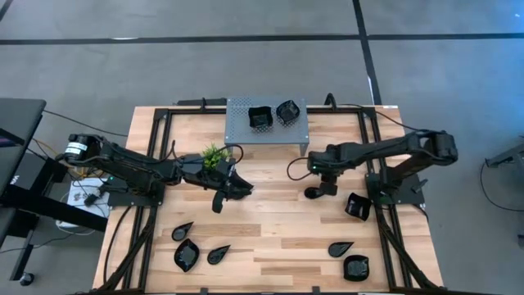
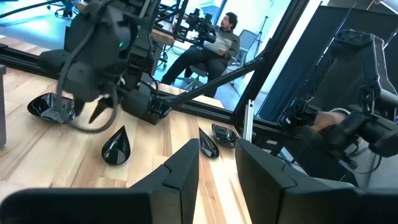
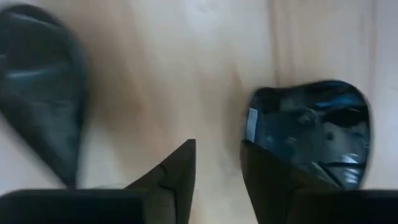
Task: Pick & Place Mini shaped plates
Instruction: Stack the black leaf-shaped plate on top of the black leaf-shaped plate on the shelf
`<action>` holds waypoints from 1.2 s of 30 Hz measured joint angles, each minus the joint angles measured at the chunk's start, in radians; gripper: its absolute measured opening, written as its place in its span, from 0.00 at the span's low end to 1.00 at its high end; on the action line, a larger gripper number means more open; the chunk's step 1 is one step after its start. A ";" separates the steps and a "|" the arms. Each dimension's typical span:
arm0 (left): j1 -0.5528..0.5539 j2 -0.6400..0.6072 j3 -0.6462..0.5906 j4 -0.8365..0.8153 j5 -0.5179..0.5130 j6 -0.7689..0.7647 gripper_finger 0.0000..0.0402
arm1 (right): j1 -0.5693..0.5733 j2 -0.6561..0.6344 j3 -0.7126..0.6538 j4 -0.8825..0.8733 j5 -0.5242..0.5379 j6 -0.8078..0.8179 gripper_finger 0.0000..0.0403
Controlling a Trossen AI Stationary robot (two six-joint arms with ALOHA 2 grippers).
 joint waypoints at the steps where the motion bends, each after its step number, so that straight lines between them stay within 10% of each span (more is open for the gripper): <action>1: 0.000 0.000 0.000 0.000 0.000 0.000 0.26 | -0.004 0.010 0.000 -0.001 0.024 -0.005 0.31; 36: -0.024 0.001 0.000 0.000 0.000 0.000 0.26 | -0.139 0.025 -0.012 0.111 0.002 -0.167 0.29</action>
